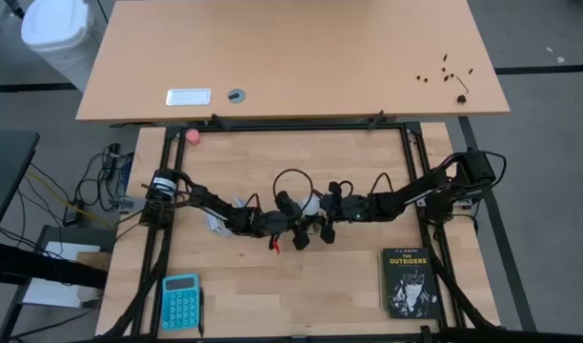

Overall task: Screw lightbulb
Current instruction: Insert the white lightbulb into the silver lamp

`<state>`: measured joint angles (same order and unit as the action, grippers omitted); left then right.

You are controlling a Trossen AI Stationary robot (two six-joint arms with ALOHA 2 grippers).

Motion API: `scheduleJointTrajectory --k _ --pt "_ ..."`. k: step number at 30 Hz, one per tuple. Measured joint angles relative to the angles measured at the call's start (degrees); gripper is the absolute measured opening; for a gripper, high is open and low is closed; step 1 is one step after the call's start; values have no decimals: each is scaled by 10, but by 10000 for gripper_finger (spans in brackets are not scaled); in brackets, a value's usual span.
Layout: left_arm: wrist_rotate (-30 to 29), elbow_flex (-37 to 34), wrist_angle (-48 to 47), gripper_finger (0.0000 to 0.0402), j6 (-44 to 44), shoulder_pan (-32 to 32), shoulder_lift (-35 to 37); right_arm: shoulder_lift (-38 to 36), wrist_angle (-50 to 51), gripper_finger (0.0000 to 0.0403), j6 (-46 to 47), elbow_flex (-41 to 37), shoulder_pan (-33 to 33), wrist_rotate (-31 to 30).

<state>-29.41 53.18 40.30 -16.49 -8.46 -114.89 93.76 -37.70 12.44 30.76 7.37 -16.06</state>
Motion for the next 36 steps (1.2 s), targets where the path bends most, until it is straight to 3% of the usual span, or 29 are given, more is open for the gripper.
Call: scheduleJointTrajectory --k 4,8,17,22,36 --pt "3 0 -1 178 0 -1 0 0 0 189 -19 0 8 5" --pt "3 0 -1 178 0 -8 0 -3 7 225 -19 0 2 33" --pt "-16 2 -12 178 -6 -9 2 -84 124 298 -51 -1 -10 82" --pt "-20 2 -19 178 6 -7 2 -137 191 305 -59 -2 -4 84" --pt "10 1 -11 178 21 -9 2 -161 185 300 -71 -25 -30 98"
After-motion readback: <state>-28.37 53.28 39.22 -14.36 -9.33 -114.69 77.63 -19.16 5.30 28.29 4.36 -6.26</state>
